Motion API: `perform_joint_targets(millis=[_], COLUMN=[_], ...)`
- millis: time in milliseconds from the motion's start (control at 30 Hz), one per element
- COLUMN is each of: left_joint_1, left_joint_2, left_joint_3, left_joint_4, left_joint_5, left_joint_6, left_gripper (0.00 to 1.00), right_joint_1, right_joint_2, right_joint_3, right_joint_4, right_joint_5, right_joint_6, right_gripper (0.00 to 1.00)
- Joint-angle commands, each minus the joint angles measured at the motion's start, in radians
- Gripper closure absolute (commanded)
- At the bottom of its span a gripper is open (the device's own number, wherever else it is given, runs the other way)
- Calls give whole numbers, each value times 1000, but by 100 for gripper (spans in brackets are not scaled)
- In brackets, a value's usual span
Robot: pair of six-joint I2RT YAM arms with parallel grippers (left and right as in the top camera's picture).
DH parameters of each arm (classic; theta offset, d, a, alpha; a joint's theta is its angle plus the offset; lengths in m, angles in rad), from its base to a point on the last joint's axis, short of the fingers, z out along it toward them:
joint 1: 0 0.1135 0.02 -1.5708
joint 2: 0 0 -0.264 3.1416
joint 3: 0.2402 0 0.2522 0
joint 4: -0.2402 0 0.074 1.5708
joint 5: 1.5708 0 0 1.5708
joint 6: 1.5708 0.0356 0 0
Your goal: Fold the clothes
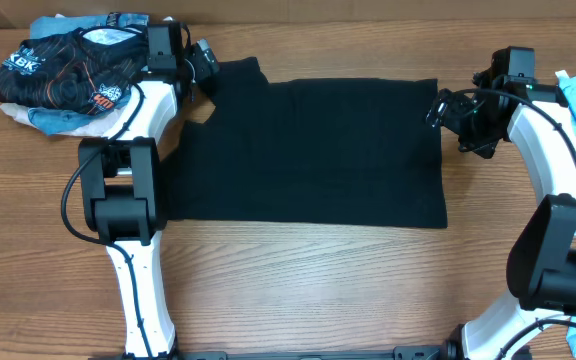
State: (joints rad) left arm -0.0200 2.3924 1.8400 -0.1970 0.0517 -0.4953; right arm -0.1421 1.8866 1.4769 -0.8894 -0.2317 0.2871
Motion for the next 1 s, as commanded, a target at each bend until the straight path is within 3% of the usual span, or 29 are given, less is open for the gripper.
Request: perform_joint_targets(millis=[0, 467, 600, 700, 967], left_joint_1=[-9, -13, -17, -23, -45], left_joint_2=[37, 70, 82, 86, 87], left_joint_3=[16, 16, 16, 16, 16], left_joint_4=[8, 19, 43, 91, 118], left_joint_5=[-17, -10, -11, -10, -56], left_joint_6=[-6, -7, -7, -6, -6], left_gripper=[13, 13, 21, 36, 45], right_joint_1=[4, 4, 4, 4, 4], right_joint_2=[-27, -27, -27, -27, -27], right_joint_3=[-6, -6, -6, -6, -6], right_joint_4=[6, 14, 24, 37, 38], right_joint_5=[-6, -6, -6, -6, -6], right_joint_6=[-3, -2, 0, 0, 0], right_gripper=[0, 0, 1, 1, 0])
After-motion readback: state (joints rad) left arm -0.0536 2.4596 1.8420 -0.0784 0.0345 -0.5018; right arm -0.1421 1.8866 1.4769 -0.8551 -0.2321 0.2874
